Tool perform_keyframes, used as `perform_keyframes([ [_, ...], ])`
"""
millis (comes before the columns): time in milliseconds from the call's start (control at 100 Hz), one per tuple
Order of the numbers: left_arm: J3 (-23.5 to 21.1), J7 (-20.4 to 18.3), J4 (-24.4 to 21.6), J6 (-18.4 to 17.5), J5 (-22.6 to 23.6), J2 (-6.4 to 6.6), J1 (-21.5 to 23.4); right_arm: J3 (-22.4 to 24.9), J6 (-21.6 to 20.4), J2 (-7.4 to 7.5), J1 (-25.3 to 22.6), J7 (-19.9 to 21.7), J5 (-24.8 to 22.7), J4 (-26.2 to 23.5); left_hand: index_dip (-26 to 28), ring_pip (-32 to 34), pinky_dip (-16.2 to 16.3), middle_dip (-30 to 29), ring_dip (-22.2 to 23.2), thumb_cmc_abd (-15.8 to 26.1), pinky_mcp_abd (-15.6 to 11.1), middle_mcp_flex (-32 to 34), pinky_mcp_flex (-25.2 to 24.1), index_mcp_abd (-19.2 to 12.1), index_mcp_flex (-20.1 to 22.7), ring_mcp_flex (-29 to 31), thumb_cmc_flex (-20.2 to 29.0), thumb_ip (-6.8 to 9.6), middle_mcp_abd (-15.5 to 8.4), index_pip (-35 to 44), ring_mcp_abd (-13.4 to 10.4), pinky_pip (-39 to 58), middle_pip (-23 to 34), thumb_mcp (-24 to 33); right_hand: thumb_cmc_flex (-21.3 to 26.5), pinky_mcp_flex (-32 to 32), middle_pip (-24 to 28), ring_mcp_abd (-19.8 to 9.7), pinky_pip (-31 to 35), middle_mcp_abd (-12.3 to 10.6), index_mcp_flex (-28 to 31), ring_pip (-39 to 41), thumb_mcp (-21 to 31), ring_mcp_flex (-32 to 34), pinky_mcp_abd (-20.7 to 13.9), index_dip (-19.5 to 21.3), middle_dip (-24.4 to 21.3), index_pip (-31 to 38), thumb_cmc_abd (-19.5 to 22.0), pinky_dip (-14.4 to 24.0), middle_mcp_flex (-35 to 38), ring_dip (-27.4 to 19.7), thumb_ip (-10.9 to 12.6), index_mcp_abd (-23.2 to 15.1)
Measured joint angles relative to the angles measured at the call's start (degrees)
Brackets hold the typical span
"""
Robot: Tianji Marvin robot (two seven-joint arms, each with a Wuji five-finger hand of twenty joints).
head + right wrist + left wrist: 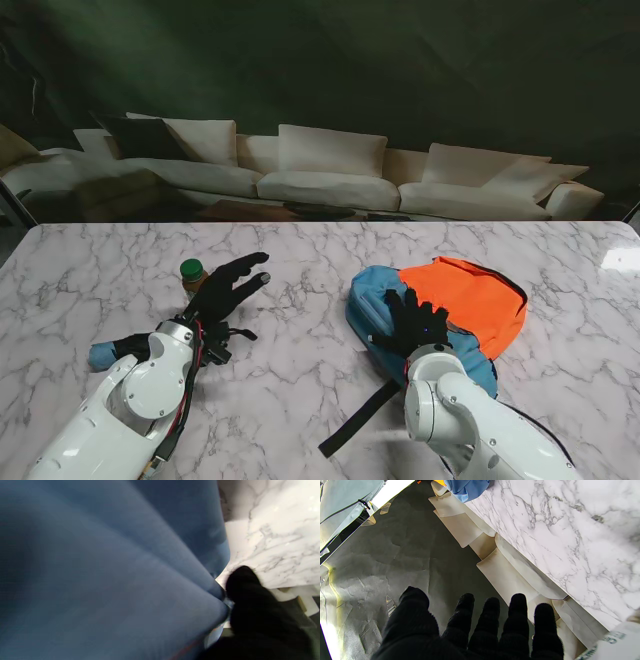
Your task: Put the umbrella and water cup into the side pockets of the backpack
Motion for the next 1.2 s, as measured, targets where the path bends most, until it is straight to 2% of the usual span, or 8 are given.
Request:
perform_keyframes([
  [50, 0.0, 0.0, 0.0, 0.0, 0.0, 0.0, 0.0, -0.2, -0.5, -0.39, 0.5, -1.4, 1.6, 1.3, 0.0, 0.0, 0.0, 0.0, 0.0, 0.0, 0.0, 0.0, 0.0, 0.0, 0.0, 0.0, 0.0, 0.0, 0.0, 0.0, 0.0, 0.0, 0.0, 0.0, 1.4, 0.9, 3.1, -1.2, 2.4, -1.7, -0.3, 2.5, 8.1, 1.8, 0.0, 2.5, 2.7, 3.3, -1.0, 2.7, 0.6, 3.2, 0.4, -2.5],
  [140, 0.1, -0.1, 0.1, 0.0, 0.0, 0.0, -0.1, -0.4, -1.6, -0.94, 1.2, -2.0, 0.9, 3.0, 0.0, 0.0, 0.0, 0.0, 0.0, 0.0, 0.0, 0.0, 0.0, 0.0, 0.0, 0.0, 0.0, 0.0, 0.0, 0.0, 0.0, 0.0, 0.0, 0.0, 1.6, 4.6, 18.6, -2.1, 8.6, -3.9, -0.3, 7.0, 23.6, 5.4, -0.9, 3.6, 10.4, 11.8, -3.3, 5.0, -1.1, 6.7, -0.5, -7.3],
  [240, 0.1, -0.1, 0.1, 0.0, 0.0, 0.0, -0.1, -0.3, -4.2, -1.66, 1.6, -6.2, 3.3, 5.2, 0.0, 0.0, 0.0, 0.0, 0.0, 0.0, 0.0, 0.0, 0.0, 0.0, 0.0, 0.0, 0.0, 0.0, 0.0, 0.0, 0.0, 0.0, 0.0, 0.0, 9.3, 12.6, 30.7, -2.2, 13.0, -5.6, 5.7, 13.7, 29.7, 10.2, -2.2, 3.6, 15.1, 23.9, -3.8, 4.6, -0.6, 8.8, -1.9, -10.5],
  [370, 0.1, -0.1, 0.2, 0.0, 0.0, 0.0, -0.2, -0.1, -6.1, -2.49, 1.9, -10.7, 5.2, 7.3, 0.0, 0.0, 0.0, 0.0, 0.0, 0.0, 0.0, 0.0, 0.0, 0.0, 0.0, 0.0, 0.0, 0.0, 0.0, 0.0, 0.0, 0.0, 0.0, 0.0, 13.4, 24.4, 37.8, -2.3, 19.4, -8.5, 15.2, 20.0, 36.7, 19.1, -5.3, 1.8, 18.2, 32.4, -6.9, 2.8, 11.0, 10.5, -4.6, -11.9],
  [390, 0.1, -0.1, 0.2, 0.0, 0.0, 0.0, -0.2, 0.0, -6.6, -2.65, 1.9, -11.4, 5.1, 7.7, 0.0, 0.0, 0.0, 0.0, 0.0, 0.0, 0.0, 0.0, 0.0, 0.0, 0.0, 0.0, 0.0, 0.0, 0.0, 0.0, 0.0, 0.0, 0.0, 0.0, 14.2, 27.2, 39.1, -4.7, 20.2, -9.3, 17.5, 22.8, 37.9, 23.0, -5.4, 1.2, 18.8, 33.8, -8.0, 2.5, 14.8, 11.7, -5.8, -11.9],
  [660, 0.2, 0.0, 0.4, 0.0, 0.0, 0.0, -0.3, 2.8, -18.0, -3.83, 0.3, -19.5, 3.1, 10.3, 0.0, 0.0, 0.0, 0.0, 0.0, 0.0, 0.0, 0.0, 0.0, 0.0, 0.0, 0.0, 0.0, 0.0, 0.0, 0.0, 0.0, 0.0, 0.0, 0.0, 14.8, 39.3, 43.1, -8.1, 27.2, -13.8, 35.1, 27.3, 41.8, 38.2, -8.0, 1.0, 20.7, 39.4, -14.5, 2.3, 36.9, 15.0, -10.8, -14.3],
  [900, -0.3, 0.6, 0.4, 0.0, 0.5, -0.14, -0.3, 5.3, -31.7, -3.49, -2.6, -22.9, 2.2, 8.2, 0.0, 0.0, 0.0, 0.0, 0.0, 0.0, 0.0, 0.0, 0.0, 0.0, 0.0, 0.0, 0.0, 0.0, 0.0, 0.0, 0.0, 0.0, 0.0, 0.0, 14.8, 41.9, 43.1, -9.3, 30.1, -14.0, 39.8, 29.8, 42.6, 41.5, -9.6, 2.7, 21.5, 39.5, -16.4, 3.7, 40.0, 19.2, -11.9, -15.2],
  [1200, -0.5, 0.8, 0.5, 0.0, 0.9, -0.16, -0.3, 5.2, -44.0, -2.3, -4.3, -21.4, 0.2, 3.9, 0.0, 0.0, 0.0, 0.0, 0.0, 0.0, 0.0, 0.0, 0.0, 0.0, 0.0, 0.0, 0.0, 0.0, 0.0, 0.0, 0.0, 0.0, 0.0, 0.0, 14.7, 42.6, 43.1, -9.7, 30.8, -14.1, 41.5, 30.8, 43.9, 42.8, -10.4, 4.9, 21.9, 39.5, -17.9, 5.9, 41.3, 21.2, -12.2, -15.4],
])
